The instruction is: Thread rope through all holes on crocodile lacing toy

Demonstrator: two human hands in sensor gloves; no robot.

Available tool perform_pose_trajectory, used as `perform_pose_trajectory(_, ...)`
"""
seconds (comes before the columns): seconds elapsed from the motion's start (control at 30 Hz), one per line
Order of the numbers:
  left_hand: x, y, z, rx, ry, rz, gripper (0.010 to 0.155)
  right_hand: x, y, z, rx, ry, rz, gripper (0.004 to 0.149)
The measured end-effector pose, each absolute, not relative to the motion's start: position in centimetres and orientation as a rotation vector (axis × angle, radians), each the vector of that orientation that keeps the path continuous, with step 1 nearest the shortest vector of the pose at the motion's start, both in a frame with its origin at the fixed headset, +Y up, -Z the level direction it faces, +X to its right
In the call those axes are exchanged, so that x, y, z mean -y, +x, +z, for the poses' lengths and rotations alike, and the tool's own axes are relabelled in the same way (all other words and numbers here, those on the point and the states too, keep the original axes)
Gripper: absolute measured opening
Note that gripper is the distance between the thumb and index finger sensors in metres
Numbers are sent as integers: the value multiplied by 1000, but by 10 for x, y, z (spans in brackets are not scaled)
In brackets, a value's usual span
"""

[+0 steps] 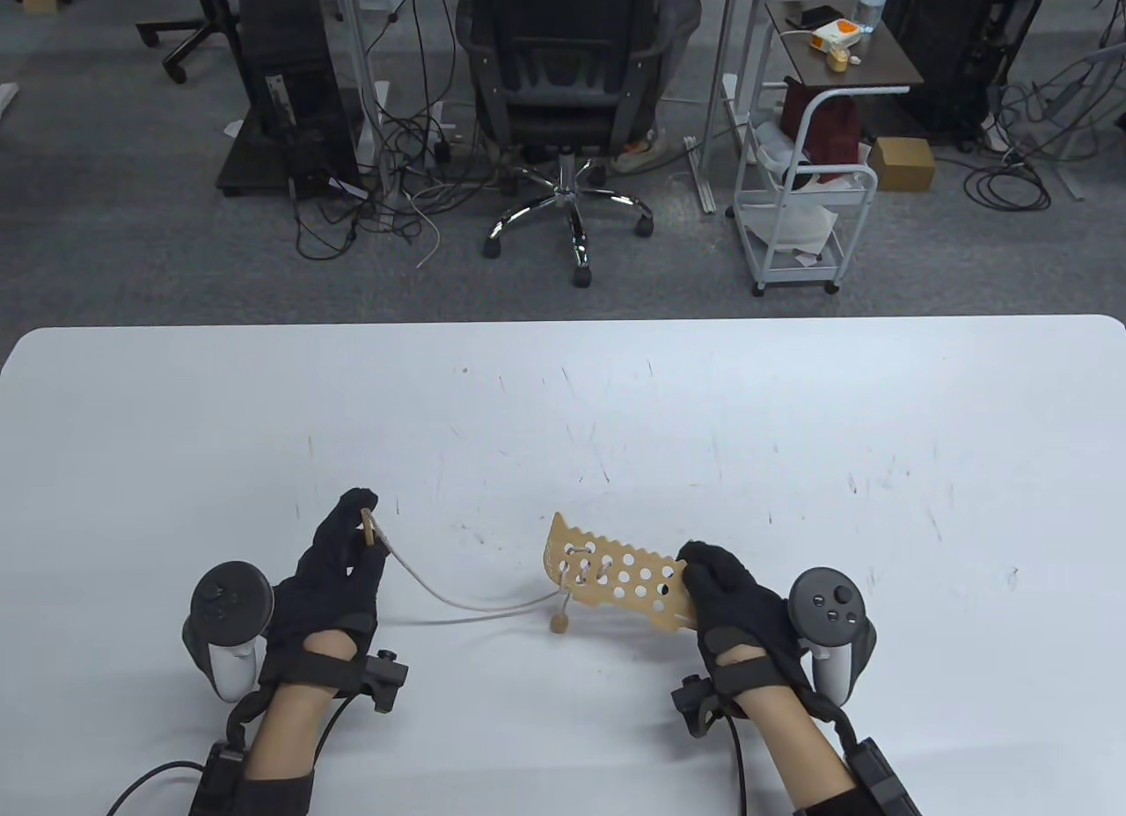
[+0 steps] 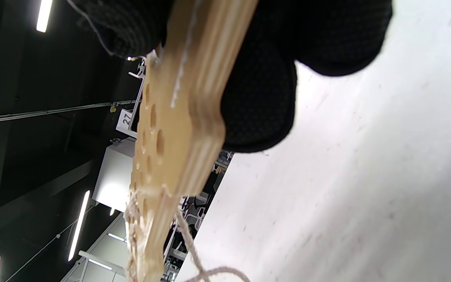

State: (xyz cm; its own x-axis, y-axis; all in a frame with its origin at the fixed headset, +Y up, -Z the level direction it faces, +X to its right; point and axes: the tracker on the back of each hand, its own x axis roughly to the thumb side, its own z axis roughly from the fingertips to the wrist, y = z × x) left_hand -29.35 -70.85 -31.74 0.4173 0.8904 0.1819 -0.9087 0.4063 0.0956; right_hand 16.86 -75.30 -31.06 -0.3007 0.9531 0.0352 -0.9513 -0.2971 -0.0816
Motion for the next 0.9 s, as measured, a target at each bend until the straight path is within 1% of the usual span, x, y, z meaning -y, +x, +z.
perform_pose_trajectory(0.1, 709, -289, -318, 127, 178, 1102, 77, 751, 164, -309, 90, 12, 1867, 46)
perform_pose_trajectory(0.23, 711, -287, -319, 138, 154, 1082, 76, 749, 156, -305, 74, 64, 1865, 46)
perform_pose_trajectory(0.5, 712, -285, -319, 121, 157, 1046, 66, 744, 146, -299, 59, 130, 1855, 46)
perform_pose_trajectory(0.73, 711, -279, -320, 131, 179, 944, 47, 741, 138, -295, 34, 187, 1842, 46)
perform_pose_trajectory(0.9, 714, -272, -321, 133, 160, 911, 43, 740, 133, -293, 23, 221, 1838, 46)
